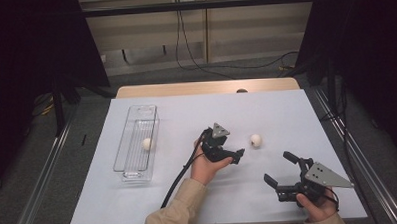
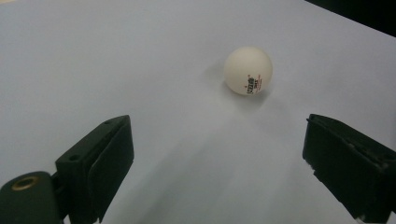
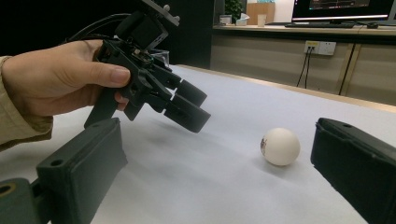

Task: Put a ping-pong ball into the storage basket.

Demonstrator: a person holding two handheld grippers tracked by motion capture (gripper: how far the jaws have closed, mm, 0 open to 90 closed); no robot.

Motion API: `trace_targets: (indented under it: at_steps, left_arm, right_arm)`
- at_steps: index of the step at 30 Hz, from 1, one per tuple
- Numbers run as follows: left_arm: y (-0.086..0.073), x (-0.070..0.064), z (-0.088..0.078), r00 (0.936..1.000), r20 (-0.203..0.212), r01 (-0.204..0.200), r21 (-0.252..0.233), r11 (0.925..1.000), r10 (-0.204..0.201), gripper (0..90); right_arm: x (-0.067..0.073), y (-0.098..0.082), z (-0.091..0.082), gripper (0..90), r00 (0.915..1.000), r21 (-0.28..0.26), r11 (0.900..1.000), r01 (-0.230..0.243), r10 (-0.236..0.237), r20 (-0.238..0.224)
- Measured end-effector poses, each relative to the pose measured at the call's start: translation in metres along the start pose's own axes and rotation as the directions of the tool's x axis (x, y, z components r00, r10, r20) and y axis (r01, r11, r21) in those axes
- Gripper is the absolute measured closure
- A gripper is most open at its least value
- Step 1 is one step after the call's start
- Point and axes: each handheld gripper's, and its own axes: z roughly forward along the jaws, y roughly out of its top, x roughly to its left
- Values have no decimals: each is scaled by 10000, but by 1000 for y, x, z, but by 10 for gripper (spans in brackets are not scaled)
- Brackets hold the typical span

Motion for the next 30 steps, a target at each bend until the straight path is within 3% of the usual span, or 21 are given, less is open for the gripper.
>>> trace_targets:
  at_steps: [30]
  left_arm:
    - [5,-4,10,9999,109,21,-32,10000,-21,89]
  right_arm:
    - [0,0,0,20,10000,27,10000,26,-26,-29]
